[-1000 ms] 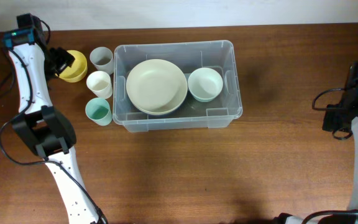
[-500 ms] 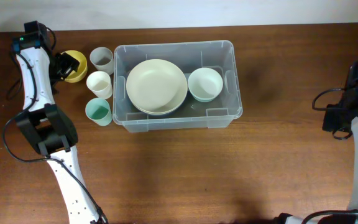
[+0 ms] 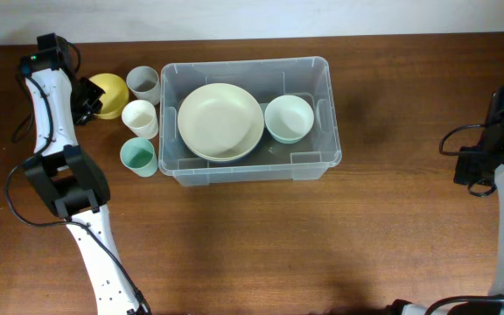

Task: Pack container
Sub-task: 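Grasp the yellow bowl at back left with the left gripper and lift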

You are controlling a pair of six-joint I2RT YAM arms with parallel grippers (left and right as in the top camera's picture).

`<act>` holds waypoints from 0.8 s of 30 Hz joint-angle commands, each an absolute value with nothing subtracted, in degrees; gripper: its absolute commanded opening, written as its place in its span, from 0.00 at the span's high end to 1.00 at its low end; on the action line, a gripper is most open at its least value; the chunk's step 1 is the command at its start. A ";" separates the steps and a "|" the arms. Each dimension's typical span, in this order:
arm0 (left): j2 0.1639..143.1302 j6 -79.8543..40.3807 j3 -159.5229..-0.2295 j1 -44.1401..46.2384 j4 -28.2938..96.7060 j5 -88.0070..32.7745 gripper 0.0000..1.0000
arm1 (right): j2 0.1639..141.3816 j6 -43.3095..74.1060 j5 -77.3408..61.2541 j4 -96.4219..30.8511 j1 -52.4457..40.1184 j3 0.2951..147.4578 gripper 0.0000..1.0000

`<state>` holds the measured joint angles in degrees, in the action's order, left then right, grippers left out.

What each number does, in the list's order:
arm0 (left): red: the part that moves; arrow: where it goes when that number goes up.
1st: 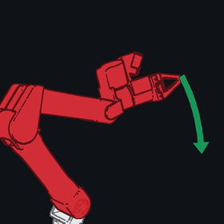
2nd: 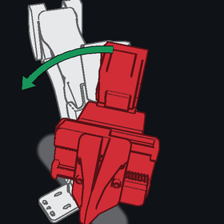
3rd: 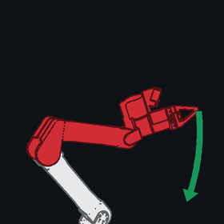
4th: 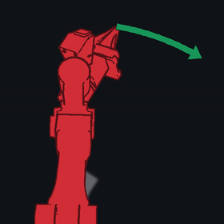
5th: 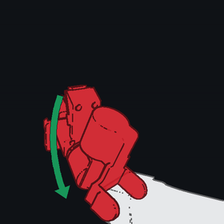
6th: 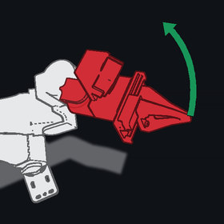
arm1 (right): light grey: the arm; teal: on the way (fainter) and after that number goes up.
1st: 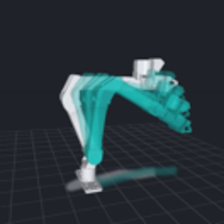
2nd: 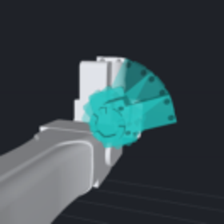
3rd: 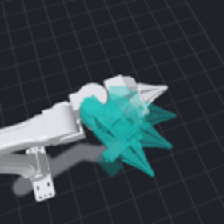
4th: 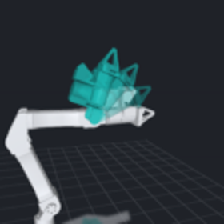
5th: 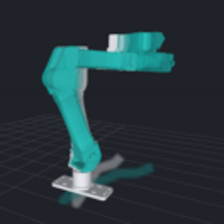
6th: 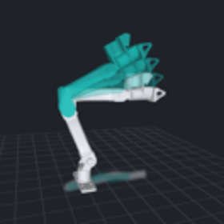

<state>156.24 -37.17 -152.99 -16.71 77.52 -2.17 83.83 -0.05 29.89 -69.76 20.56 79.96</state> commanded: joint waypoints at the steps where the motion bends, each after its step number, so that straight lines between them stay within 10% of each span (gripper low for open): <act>1: 157.03 -36.91 -152.99 -18.04 77.56 -2.37 0.98 | 84.05 0.21 29.98 -69.56 20.75 79.66 0.01; 24: 149.84 -35.24 -179.83 -25.65 86.46 -10.24 0.99 | 84.05 0.23 29.98 -69.56 20.75 79.66 0.01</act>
<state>153.60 -36.88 -178.95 -27.68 86.17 -5.54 83.85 -0.03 29.87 -69.76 20.56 79.96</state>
